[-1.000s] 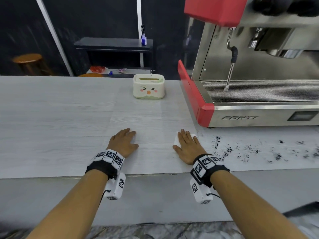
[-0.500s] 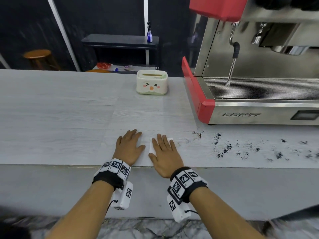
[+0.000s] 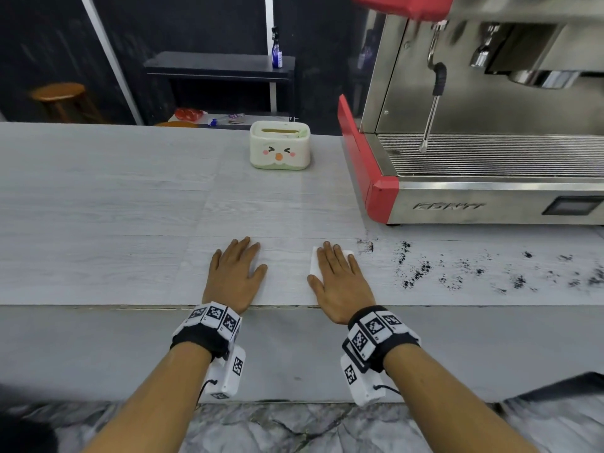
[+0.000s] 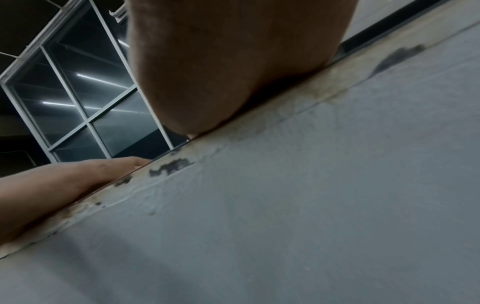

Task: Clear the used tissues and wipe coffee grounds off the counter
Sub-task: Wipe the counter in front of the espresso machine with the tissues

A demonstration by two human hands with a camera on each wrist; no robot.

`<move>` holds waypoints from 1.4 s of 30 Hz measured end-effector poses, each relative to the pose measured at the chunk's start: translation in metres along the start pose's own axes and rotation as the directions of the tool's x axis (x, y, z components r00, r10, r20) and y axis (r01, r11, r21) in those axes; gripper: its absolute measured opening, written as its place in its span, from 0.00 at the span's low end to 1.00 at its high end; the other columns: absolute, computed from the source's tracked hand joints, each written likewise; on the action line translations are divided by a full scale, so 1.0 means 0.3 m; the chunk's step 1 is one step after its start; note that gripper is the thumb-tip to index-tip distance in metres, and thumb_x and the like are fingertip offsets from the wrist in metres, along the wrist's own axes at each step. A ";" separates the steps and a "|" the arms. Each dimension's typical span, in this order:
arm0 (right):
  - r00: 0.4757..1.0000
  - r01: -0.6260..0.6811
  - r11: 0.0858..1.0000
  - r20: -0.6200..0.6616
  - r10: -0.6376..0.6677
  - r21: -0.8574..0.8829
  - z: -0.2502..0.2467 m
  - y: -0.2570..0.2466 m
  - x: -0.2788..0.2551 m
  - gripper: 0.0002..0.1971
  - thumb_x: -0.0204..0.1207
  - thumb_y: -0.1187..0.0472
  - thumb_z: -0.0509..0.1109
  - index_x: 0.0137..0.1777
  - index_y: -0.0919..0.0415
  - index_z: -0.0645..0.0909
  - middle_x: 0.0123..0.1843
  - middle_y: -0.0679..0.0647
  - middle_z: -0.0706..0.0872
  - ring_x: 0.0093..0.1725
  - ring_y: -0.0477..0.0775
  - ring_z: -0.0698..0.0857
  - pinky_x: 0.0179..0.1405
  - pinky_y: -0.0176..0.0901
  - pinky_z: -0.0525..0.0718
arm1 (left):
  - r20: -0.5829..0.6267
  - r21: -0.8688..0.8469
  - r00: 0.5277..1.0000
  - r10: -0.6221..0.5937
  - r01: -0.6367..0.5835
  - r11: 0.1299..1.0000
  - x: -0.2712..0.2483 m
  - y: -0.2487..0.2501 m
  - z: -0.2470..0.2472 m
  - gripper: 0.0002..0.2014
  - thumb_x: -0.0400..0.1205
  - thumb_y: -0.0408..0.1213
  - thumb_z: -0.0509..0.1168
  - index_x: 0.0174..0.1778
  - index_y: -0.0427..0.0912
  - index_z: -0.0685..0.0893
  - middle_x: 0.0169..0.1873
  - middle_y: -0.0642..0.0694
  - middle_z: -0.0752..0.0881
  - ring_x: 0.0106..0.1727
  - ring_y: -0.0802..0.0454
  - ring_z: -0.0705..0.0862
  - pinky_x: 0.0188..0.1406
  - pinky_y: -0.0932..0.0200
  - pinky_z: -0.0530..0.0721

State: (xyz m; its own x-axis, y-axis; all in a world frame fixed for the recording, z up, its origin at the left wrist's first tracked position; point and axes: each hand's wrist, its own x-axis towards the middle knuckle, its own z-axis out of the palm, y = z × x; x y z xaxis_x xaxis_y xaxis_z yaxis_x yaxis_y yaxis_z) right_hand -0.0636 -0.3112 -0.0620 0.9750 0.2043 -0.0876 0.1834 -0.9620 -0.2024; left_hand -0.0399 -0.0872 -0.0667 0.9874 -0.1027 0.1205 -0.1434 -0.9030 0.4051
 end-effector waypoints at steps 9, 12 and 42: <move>0.991 -0.132 0.991 0.001 0.132 -0.007 -0.058 0.139 -0.048 0.34 0.85 0.43 0.38 0.84 0.62 0.39 0.87 0.56 0.39 0.85 0.53 0.38 0.84 0.50 0.36 | -0.009 -0.031 1.000 -0.025 0.025 0.999 0.012 0.019 -0.001 0.26 0.84 0.48 0.56 0.79 0.49 0.64 0.82 0.48 0.60 0.83 0.49 0.53 0.82 0.46 0.45; 0.991 -0.091 0.996 -0.098 0.090 -0.001 -0.074 0.116 -0.027 0.38 0.79 0.40 0.31 0.84 0.62 0.41 0.87 0.56 0.41 0.85 0.54 0.38 0.83 0.49 0.34 | -0.007 -0.054 1.000 -0.010 0.009 0.999 0.028 0.054 0.006 0.26 0.84 0.47 0.57 0.79 0.47 0.64 0.81 0.47 0.61 0.83 0.48 0.54 0.82 0.46 0.46; 0.994 -0.112 0.993 0.005 0.112 0.042 -0.059 0.135 0.128 0.31 0.86 0.47 0.44 0.85 0.57 0.43 0.87 0.55 0.40 0.86 0.55 0.40 0.84 0.53 0.37 | -0.043 -0.056 0.998 0.049 -0.051 0.997 0.066 0.163 0.091 0.24 0.83 0.48 0.57 0.77 0.49 0.68 0.80 0.49 0.64 0.82 0.50 0.57 0.82 0.49 0.48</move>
State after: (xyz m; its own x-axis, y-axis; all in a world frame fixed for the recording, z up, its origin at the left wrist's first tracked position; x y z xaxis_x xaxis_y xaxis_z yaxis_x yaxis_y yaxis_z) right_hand -0.0165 -0.3454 -0.0564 0.9888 0.0959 -0.1142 0.0673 -0.9704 -0.2320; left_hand -0.0257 -0.1448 -0.0691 0.9754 -0.1287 0.1790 -0.1974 -0.8715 0.4489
